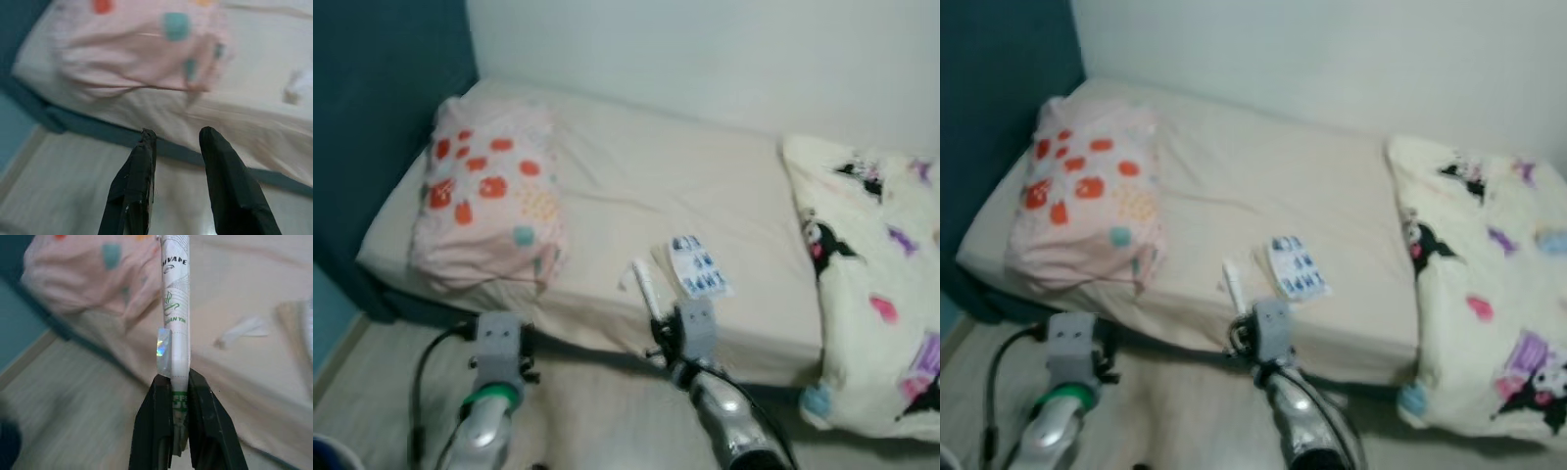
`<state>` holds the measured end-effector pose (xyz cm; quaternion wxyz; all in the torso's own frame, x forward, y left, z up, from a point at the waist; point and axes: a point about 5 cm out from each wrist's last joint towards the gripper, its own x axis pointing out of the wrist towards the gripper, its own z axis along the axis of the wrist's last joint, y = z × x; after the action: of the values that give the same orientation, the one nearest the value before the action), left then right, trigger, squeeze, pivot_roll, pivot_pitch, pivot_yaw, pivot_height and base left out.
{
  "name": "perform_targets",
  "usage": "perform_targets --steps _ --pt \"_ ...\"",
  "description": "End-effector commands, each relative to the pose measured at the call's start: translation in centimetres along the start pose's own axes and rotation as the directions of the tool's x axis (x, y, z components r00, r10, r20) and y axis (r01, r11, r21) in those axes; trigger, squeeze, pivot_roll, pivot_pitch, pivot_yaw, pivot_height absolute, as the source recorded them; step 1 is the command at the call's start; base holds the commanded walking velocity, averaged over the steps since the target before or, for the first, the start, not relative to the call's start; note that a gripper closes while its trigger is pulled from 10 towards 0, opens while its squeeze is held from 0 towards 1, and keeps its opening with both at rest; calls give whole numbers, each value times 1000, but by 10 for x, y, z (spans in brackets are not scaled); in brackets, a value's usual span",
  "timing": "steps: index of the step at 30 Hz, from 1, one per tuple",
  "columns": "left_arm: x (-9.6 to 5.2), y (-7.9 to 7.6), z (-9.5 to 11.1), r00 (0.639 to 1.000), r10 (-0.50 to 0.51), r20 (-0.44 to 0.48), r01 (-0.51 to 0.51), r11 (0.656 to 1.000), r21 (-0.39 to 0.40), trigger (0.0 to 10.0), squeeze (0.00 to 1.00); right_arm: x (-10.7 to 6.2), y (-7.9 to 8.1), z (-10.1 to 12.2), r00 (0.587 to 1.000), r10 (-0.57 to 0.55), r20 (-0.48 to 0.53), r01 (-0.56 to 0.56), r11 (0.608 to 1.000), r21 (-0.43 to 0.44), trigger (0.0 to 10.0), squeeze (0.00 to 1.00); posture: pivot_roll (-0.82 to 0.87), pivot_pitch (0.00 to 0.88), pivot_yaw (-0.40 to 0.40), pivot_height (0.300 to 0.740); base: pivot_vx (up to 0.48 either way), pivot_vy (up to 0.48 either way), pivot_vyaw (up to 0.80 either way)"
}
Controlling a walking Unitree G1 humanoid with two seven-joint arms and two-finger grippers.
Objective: Clean up the room
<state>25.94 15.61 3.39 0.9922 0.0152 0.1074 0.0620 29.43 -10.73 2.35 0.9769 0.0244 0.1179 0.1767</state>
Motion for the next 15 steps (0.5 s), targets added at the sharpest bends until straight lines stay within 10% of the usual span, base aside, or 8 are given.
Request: perform_targets --steps 1,15 --pt "-4 -2 -8 999 -6 -37 6 1000 3 10000 0 -4 -3 -8 999 -16 -32 16 1000 5 10000 0 50 27 -53 740 0 0 800" --pt "-4 -2 -9 999 -5 -39 6 999 31 10000 0 -6 -5 -11 998 -35 -46 36 999 6 10000 0 52 30 -53 740 0 0 800"
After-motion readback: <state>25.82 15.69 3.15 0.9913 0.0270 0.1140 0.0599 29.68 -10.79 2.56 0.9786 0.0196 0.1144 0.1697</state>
